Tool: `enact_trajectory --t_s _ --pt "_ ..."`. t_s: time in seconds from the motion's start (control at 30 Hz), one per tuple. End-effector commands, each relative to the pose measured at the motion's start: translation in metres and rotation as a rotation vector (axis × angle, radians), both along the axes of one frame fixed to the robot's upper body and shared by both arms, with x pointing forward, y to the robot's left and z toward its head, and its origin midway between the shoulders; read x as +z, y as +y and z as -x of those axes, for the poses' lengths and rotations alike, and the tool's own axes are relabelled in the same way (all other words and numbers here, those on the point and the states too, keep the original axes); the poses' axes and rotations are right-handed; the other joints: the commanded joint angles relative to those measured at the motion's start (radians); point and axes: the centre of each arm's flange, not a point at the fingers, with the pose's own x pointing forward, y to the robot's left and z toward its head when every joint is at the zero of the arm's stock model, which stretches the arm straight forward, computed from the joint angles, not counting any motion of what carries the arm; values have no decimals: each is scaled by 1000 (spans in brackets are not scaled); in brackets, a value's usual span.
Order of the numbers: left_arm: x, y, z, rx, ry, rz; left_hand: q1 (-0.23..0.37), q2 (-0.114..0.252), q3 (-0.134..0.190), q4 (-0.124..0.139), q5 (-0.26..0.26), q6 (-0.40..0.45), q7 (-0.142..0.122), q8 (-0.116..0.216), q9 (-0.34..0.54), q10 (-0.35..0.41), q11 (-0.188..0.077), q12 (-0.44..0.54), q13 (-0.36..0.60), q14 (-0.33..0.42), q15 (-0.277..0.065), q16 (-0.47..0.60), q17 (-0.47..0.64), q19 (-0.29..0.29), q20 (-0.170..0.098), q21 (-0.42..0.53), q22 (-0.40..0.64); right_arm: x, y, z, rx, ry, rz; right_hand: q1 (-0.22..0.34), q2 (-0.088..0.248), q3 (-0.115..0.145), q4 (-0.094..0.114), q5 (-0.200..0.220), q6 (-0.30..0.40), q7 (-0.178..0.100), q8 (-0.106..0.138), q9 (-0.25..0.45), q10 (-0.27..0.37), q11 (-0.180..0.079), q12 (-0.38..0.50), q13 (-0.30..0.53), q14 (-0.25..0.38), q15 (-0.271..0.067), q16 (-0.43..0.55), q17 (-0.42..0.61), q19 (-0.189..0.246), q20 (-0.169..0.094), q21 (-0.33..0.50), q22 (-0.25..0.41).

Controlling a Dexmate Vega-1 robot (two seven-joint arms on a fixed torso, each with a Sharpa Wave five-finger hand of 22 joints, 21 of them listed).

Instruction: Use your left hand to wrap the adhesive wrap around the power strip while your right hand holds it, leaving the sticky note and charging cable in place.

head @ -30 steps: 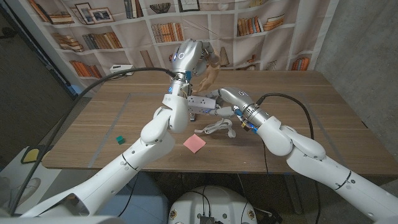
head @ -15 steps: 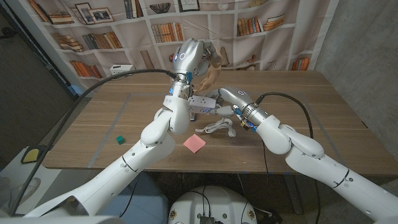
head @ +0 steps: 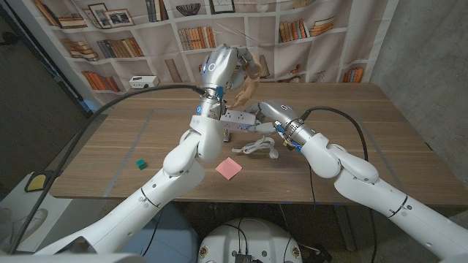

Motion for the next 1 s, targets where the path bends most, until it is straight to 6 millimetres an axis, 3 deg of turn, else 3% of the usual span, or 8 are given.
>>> enact_trajectory --t_s 0.03,1.0 --pt "-6 1 11 -33 -29 20 -4 -6 -1 5 6 7 -2 0 2 5 2 1 0 7 -1 1 4 3 -4 5 1 8 -5 -11 -35 -10 -12 126 139 69 5 6 87 -83 5 1 134 -126 4 125 93 -129 -3 3 -3 -82 4 3" --pt "-18 0 25 -86 -48 46 -3 -6 -3 5 11 7 -2 2 5 6 -4 1 0 9 0 1 3 -1 -4 17 -9 18 -6 -18 -52 -25 -22 126 138 68 5 5 89 -82 4 2 136 -123 1 128 95 -129 -4 5 -5 -82 4 2"
